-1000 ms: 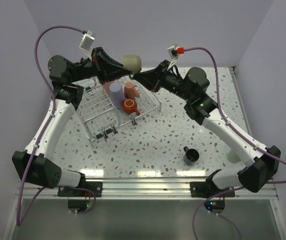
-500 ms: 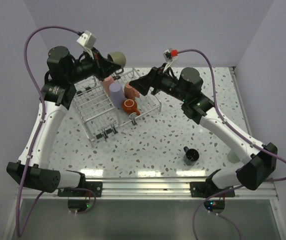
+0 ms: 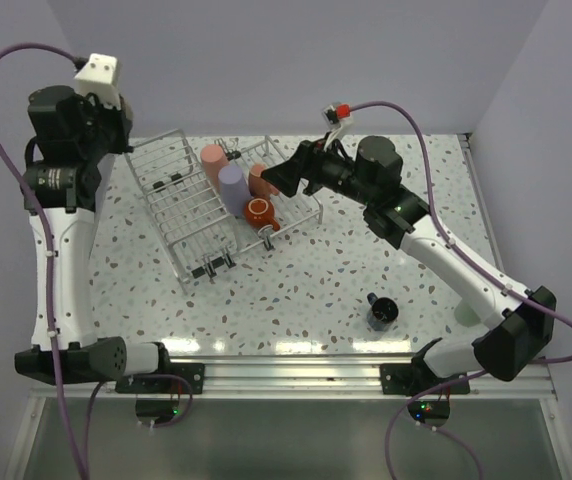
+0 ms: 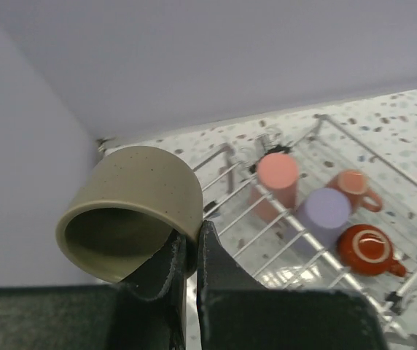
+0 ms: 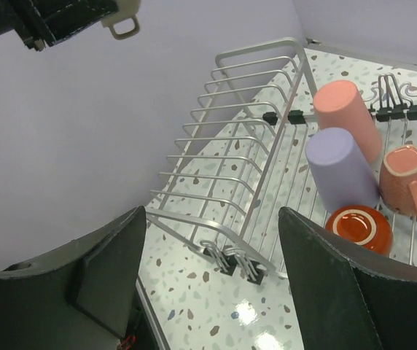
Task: Unload the cups from the dish rack
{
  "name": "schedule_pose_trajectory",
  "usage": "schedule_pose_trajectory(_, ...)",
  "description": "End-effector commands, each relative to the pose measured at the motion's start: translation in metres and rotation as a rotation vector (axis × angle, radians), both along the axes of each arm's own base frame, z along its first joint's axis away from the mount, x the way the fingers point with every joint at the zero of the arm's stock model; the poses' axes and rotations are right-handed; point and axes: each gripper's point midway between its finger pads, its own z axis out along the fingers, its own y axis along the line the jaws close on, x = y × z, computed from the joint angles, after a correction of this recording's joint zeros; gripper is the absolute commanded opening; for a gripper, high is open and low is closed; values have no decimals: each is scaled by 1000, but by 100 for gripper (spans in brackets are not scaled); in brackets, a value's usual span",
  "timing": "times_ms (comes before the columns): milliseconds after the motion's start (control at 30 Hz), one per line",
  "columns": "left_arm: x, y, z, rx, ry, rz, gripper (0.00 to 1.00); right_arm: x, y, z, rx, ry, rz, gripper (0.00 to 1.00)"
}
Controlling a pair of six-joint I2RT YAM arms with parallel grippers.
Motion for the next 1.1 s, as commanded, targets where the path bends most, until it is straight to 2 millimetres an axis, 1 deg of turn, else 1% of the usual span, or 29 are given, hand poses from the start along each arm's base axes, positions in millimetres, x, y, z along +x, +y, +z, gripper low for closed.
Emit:
schedule_pose_trajectory(0,-13,75,-1,63,56,212,0,-11,-10,19,-4,-62,1,77)
schedule_pose_trajectory(33,-16,83,-7,64,76,224,0,-12,-11,16,-14,-58,4,77)
schedule_pose_trajectory(67,-23,104,-16,60,106,276,0,-13,-11,17,-16,-62,6,77)
schedule_pose_trajectory(100,-28,113,-22,54,124,292,0,-13,-12,16,-23,-67,6,77)
schedule_pose_trajectory(133,-32,122,-39,42,169,305,0,-14,-13,16,-28,-72,6,77)
schedule_pose_trajectory(167,-42,141,-52,28,207,346,0,-14,-13,16,-29,-76,9,77)
schedule_pose_trajectory(200,-46,145,-65,21,244,339,0,-16,-13,11,-48,-66,13,77)
schedule_pose_trajectory(233,-51,150,-87,9,306,340,0,-17,-14,8,-56,-60,15,77)
schedule_pose_trajectory(267,-60,154,-105,-6,365,349,0,-18,-14,8,-59,-62,17,77)
schedule_pose_trajectory(300,-64,155,-118,-13,404,340,0,-18,-15,7,-67,-64,19,77)
schedule_pose_trajectory(333,-71,155,-141,-1,473,321,0,-19,-15,5,-75,-60,22,77)
schedule_pose_trajectory(400,-85,158,-167,24,559,305,0,-19,-16,4,-86,-64,25,77)
schedule_pose_trajectory(433,-94,158,-188,16,619,295,0,-20,-17,3,-92,-61,27,77)
schedule_pose_trajectory(500,-108,161,-211,26,696,276,0,-22,-17,2,-102,-66,29,77)
schedule_pose_trajectory(533,-117,158,-229,17,751,265,0,-21,-18,2,-105,-65,26,77)
schedule_pose_trajectory(600,-128,160,-248,33,813,249,0,-22,-19,1,-111,-66,25,77)
schedule_pose_trajectory(633,-136,158,-264,28,857,239,0,-22,-20,1,-113,-66,24,77)
schedule_pose_trajectory(667,-136,160,-272,34,871,237,0,-23,-20,0,-116,-66,26,77)
schedule_pose_trajectory(700,-143,159,-286,36,912,228,0,-22,-20,0,-119,-68,23,77)
schedule_pose_trajectory(733,-144,159,-292,36,927,225,0,-22,-20,-1,-119,-65,23,77)
schedule_pose_trajectory(800,-147,160,-311,34,970,215,0,-22,-20,0,-118,-66,23,77)
schedule_pose_trajectory(900,-145,169,-329,52,996,233,0,-23,-21,-1,-120,-66,22,77)
schedule_pose_trajectory(967,-141,177,-338,67,1002,249,0,-22,-22,-1,-122,-67,13,77)
schedule_pose_trajectory(1000,-142,179,-342,78,1013,256,0,-22,-22,-2,-124,-65,11,77)
schedule_pose_trajectory(1067,-139,181,-349,76,1015,252,0,-21,-24,-3,-126,-66,2,77)
